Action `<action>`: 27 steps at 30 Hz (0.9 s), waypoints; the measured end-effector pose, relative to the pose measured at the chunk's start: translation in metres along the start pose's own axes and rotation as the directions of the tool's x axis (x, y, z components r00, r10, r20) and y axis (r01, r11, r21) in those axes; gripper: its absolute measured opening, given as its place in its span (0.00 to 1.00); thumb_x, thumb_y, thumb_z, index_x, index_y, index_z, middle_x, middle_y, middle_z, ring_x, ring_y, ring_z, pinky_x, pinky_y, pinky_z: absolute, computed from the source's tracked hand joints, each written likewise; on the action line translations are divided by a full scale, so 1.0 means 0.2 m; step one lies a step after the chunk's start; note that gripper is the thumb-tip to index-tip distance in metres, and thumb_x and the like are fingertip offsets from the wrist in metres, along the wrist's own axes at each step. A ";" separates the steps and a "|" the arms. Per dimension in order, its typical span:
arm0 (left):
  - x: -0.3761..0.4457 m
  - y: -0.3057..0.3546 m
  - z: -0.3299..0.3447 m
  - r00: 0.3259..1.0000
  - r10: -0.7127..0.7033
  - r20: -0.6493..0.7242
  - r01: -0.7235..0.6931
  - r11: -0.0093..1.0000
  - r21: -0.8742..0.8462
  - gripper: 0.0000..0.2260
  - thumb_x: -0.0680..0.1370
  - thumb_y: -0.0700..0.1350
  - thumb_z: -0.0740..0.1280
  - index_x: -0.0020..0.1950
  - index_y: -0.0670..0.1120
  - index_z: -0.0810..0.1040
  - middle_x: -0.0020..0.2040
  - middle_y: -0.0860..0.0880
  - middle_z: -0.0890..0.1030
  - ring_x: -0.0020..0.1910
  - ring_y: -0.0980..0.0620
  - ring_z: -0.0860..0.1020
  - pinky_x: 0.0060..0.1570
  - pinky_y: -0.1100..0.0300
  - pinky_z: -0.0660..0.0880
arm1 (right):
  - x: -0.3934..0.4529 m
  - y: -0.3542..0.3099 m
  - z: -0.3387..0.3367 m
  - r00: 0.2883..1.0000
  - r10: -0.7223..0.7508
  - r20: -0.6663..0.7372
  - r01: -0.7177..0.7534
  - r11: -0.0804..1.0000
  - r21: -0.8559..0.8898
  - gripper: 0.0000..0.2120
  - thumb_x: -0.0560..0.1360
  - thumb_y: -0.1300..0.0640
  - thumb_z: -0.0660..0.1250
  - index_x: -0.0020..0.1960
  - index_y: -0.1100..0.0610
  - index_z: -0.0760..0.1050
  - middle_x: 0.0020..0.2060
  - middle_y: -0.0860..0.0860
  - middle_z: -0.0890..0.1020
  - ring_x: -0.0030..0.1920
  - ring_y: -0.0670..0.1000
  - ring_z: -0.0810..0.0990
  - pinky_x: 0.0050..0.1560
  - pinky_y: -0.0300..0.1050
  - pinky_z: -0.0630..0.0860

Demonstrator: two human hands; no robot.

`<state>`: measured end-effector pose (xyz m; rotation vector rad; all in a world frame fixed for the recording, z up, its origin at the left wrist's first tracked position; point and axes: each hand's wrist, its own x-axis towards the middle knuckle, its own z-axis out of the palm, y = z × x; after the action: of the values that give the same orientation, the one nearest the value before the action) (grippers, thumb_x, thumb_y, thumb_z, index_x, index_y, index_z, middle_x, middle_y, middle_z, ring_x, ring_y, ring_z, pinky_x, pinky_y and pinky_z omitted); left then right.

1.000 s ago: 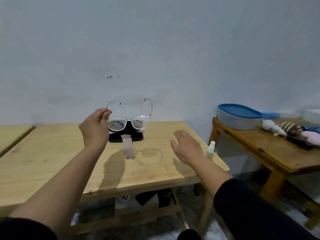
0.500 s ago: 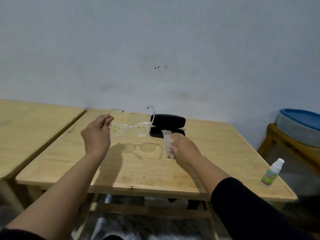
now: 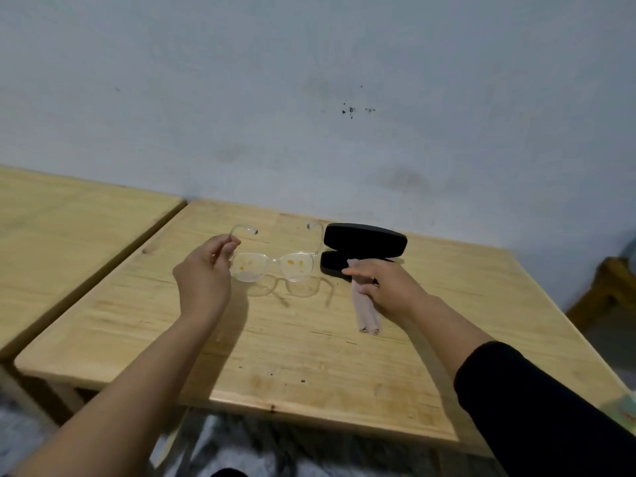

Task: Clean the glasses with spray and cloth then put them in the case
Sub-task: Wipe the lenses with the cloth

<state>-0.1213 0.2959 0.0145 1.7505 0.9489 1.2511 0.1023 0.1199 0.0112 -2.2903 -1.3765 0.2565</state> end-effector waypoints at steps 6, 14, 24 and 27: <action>0.01 -0.01 0.06 0.999 -0.030 0.027 0.031 0.999 -0.024 0.06 0.78 0.42 0.63 0.46 0.49 0.80 0.38 0.52 0.80 0.42 0.46 0.81 0.48 0.56 0.75 | 0.01 0.01 -0.01 0.994 -0.104 -0.040 0.101 0.993 -0.065 0.11 0.74 0.63 0.66 0.53 0.54 0.83 0.56 0.50 0.82 0.58 0.49 0.76 0.57 0.36 0.66; 0.00 -0.02 0.07 0.998 -0.044 0.035 0.044 0.999 -0.003 0.06 0.78 0.42 0.64 0.48 0.48 0.81 0.40 0.51 0.80 0.42 0.45 0.81 0.41 0.68 0.70 | 0.01 0.00 0.01 0.992 -0.077 -0.105 0.069 0.995 -0.079 0.07 0.75 0.63 0.63 0.45 0.58 0.80 0.45 0.52 0.82 0.46 0.50 0.78 0.48 0.42 0.72; -0.01 -0.03 0.06 0.999 -0.033 0.031 0.033 0.999 0.009 0.07 0.77 0.42 0.64 0.47 0.50 0.81 0.38 0.53 0.80 0.42 0.47 0.81 0.49 0.53 0.77 | 0.01 -0.04 0.01 0.985 -0.035 -0.170 0.042 0.998 0.039 0.09 0.77 0.64 0.60 0.42 0.58 0.76 0.57 0.53 0.81 0.60 0.52 0.77 0.59 0.47 0.74; -0.01 -0.02 0.06 0.999 -0.038 0.033 0.038 0.999 0.008 0.07 0.78 0.42 0.64 0.48 0.48 0.81 0.40 0.52 0.81 0.43 0.48 0.81 0.50 0.54 0.77 | -0.02 -0.08 0.00 0.972 -0.046 -0.229 0.066 0.994 0.084 0.10 0.78 0.64 0.59 0.42 0.55 0.76 0.61 0.50 0.79 0.61 0.49 0.76 0.56 0.37 0.70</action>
<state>-0.1113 0.2950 0.0071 1.7461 0.9648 1.1924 0.0877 0.1236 0.0180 -2.1280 -1.2834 0.0366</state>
